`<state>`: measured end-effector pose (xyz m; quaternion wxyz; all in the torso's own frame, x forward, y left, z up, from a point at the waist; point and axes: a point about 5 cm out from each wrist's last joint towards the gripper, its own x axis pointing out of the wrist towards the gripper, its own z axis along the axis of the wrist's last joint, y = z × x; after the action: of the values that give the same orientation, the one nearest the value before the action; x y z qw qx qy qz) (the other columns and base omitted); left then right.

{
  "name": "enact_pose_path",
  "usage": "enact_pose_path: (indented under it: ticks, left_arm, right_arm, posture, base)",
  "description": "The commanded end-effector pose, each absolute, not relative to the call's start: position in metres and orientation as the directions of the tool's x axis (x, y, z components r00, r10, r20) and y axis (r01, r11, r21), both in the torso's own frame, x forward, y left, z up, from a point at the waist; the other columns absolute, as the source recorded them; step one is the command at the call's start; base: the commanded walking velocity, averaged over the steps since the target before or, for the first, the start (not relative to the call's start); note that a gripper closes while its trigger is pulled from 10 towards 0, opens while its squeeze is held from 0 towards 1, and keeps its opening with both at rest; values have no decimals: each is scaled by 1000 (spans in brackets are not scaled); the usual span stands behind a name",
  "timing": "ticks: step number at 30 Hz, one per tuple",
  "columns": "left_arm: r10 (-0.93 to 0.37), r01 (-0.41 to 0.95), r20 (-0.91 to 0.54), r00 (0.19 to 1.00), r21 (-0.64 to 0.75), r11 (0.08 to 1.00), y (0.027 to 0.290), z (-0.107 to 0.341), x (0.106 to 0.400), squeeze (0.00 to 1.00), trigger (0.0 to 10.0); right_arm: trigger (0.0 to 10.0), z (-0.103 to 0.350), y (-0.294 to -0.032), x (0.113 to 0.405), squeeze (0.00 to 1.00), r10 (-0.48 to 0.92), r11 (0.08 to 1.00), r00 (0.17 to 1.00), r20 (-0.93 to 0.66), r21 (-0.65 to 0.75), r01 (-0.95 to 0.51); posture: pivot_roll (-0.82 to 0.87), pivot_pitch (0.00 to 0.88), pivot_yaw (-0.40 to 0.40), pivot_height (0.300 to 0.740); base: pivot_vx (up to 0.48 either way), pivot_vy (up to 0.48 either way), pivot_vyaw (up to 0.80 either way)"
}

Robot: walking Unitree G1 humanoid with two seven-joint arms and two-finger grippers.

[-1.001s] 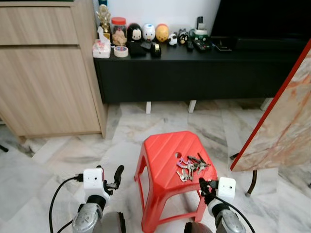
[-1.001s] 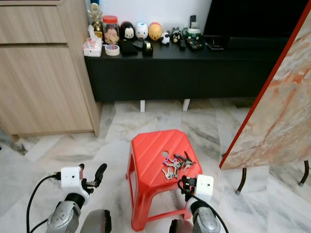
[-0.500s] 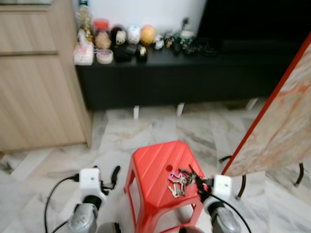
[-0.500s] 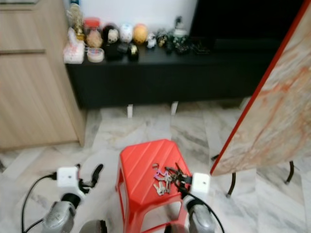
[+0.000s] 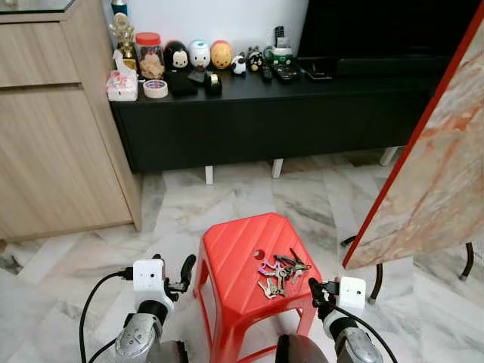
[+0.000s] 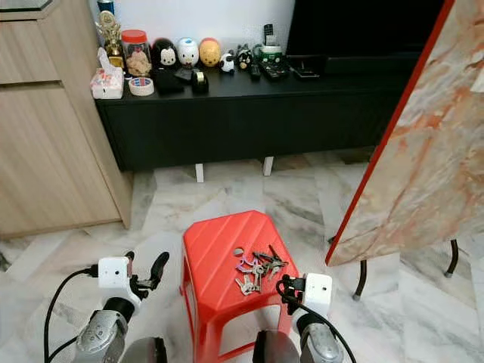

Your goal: Hang keys on a hook

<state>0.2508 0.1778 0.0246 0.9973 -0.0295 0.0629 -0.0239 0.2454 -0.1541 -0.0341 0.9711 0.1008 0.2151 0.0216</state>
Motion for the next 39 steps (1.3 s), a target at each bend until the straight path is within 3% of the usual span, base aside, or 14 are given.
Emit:
enact_pose_path:
  ticks: [1,12,13,14,15,18,21,30,31,32,36,39]
  left_arm:
    - [-60,53,-131,990,-56,997,175,23,251,0,10000]
    - [-68,64,-107,992,-47,997,175,31,260,0,10000]
    - [-67,62,-102,993,-47,997,175,32,262,0,10000]
    - [-66,62,-100,993,-47,997,174,33,262,0,10000]
    - [-66,62,-97,993,-47,997,174,33,262,0,10000]
    - [-65,61,-92,994,-49,997,173,34,262,0,10000]
    - [-59,55,-90,994,-50,997,174,34,260,0,10000]
    - [-48,43,-103,994,-49,998,175,30,255,0,10000]
    - [-48,43,-104,993,-49,998,175,30,255,0,10000]
    - [-49,44,-105,993,-49,998,175,29,255,0,10000]
    - [-56,51,-108,993,-52,997,172,29,256,0,10000]
    - [-57,51,-107,993,-53,997,172,29,256,0,10000]
  right_arm:
    - [10000,-31,-152,252,0,110,978,905,-410,207,-25]
    - [10000,-2,-122,289,0,270,954,891,-364,224,-198]
    - [10000,-1,-116,292,573,303,943,877,-374,249,-220]
    - [10000,0,-115,293,573,316,939,868,-382,259,-228]
    - [10000,0,-113,293,1000,330,934,861,-386,265,-239]
    - [10000,3,-110,297,1000,338,934,858,-387,250,-256]
    - [10000,3,-112,301,1000,253,960,864,-436,227,-166]
    - [10000,5,-111,304,1000,209,945,875,-437,322,-65]
    - [10000,4,-110,302,875,209,942,871,-444,332,-57]
    - [10000,3,-110,302,0,208,939,869,-449,340,-50]
    - [10000,-7,-111,294,0,226,907,834,-504,421,8]
    - [10000,-9,-113,293,0,228,922,823,-520,386,-12]
  posture:
    - [20,30,-98,606]
    - [40,60,-104,606]
    - [44,64,-106,606]
    - [44,64,-106,606]
    - [54,72,-111,606]
    - [61,79,-114,606]
    - [59,88,-121,606]
    - [58,90,-127,606]
    - [56,86,-125,606]
    - [56,86,-125,606]
    - [53,77,-122,606]
    - [52,79,-124,606]
  base:
    - [0,0,0]
    - [0,0,0]
    - [0,0,0]
    - [0,0,0]
    - [0,0,0]
    - [0,0,0]
    - [0,0,0]
    - [0,0,0]
    - [0,0,0]
    - [0,0,0]
    - [0,0,0]
    - [0,0,0]
